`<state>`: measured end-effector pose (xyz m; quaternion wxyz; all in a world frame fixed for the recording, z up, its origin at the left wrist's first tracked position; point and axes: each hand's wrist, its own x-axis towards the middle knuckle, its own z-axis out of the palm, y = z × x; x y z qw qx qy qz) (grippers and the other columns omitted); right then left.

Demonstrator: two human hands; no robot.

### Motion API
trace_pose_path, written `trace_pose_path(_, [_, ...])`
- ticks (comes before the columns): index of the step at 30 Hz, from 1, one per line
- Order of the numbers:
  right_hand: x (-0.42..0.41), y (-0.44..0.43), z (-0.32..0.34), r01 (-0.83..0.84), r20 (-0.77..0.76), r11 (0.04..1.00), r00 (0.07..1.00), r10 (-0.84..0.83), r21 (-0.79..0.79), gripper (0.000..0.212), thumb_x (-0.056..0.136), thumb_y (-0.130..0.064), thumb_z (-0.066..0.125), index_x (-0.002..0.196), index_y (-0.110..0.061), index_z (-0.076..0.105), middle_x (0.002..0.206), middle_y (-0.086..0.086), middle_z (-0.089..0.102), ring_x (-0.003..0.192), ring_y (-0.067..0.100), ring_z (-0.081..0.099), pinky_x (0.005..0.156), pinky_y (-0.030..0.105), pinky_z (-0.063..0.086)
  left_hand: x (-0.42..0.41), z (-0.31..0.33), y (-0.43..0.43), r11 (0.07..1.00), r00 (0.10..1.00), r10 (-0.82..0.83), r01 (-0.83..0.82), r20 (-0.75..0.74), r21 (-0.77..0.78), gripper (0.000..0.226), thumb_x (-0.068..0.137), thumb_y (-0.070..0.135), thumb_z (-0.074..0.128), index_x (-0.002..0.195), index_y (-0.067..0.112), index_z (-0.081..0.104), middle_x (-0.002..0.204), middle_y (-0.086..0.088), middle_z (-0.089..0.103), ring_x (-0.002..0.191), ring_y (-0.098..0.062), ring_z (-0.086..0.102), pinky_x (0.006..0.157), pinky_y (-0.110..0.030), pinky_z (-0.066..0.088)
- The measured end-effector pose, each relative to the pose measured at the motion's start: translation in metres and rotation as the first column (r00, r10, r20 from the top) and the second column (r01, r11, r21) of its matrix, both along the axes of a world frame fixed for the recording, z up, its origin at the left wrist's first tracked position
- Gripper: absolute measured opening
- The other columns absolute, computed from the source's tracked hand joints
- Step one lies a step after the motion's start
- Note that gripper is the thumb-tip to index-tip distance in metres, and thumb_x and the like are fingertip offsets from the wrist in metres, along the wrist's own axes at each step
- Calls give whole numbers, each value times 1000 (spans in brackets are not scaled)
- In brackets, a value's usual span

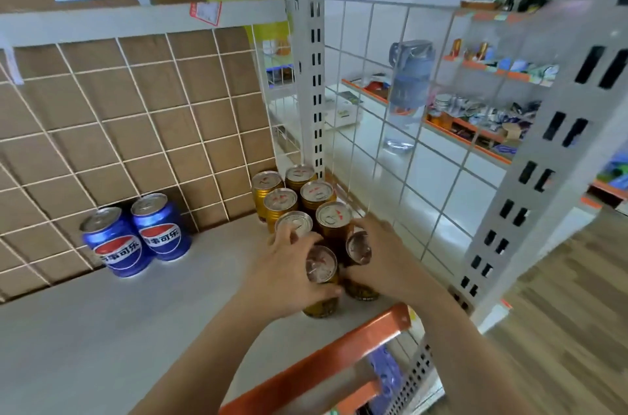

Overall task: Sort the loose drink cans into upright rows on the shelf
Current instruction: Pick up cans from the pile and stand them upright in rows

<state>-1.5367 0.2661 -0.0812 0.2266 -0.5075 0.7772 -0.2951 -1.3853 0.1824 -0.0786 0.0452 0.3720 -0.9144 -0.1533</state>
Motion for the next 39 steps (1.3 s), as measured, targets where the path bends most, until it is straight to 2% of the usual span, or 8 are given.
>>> trace_pose_path(2, [0,-1,1,91,-80,995,993,-87,52,76,72,-35,73,135,-23,32,126,5,34,119,26,43,101,37,38,-3,2,4,998,998,60,-60,2,-21,87,62,73,63,131,27,37,127,4,32,113,-17,44,82,-24,35])
trace_pose_path(4, [1,-1,4,116,-165,991,981,-104,65,74,73,-39,72,134,-20,34,123,6,39,117,28,43,99,36,36,-4,4,4,997,997,74,-74,-1,-17,84,64,69,66,129,23,41,127,3,36,111,-18,47,82,-26,39])
trace_pose_path(9, [2,0,11,72,-111,997,991,-70,21,75,71,-26,75,134,-18,36,126,4,44,116,24,47,93,33,39,-1,6,2,997,999,47,-46,-22,56,85,69,50,74,141,23,37,136,3,30,122,-18,41,101,-31,39])
trace_pose_path(15, [-1,-2,12,34,-94,999,995,-33,10,70,70,-22,76,129,-17,39,107,-2,31,95,15,42,81,23,37,-3,8,5,992,996,83,-81,-18,97,84,70,44,76,142,26,35,133,-3,21,125,-23,37,103,-32,37])
trace_pose_path(22, [-1,-9,10,28,-152,1000,988,-28,-5,68,70,-20,70,131,-21,41,121,4,48,113,26,48,96,37,41,-4,13,7,997,994,68,-70,85,25,82,75,43,73,143,32,30,139,-6,22,130,-28,32,106,-36,33])
trace_pose_path(30, [-1,-8,14,3,-189,1000,982,-2,3,56,72,-16,67,124,-18,46,104,0,45,106,25,50,90,31,40,-6,14,4,997,994,54,-59,90,58,82,75,41,73,144,30,30,130,-4,31,121,-26,41,98,-33,39])
trace_pose_path(35, [1,-7,13,6,-188,1000,982,-3,14,58,72,-19,68,125,-20,45,117,3,48,109,25,49,94,38,44,-3,12,3,996,996,60,-64,73,66,82,75,43,72,144,33,29,135,-3,28,126,-25,37,101,-34,38])
trace_pose_path(39, [0,-6,12,-14,-201,1000,979,16,12,58,71,-18,70,125,-21,46,115,1,48,109,23,48,94,35,42,-1,9,5,995,996,75,-77,42,62,84,75,44,72,145,33,27,138,-2,26,128,-23,35,103,-35,38])
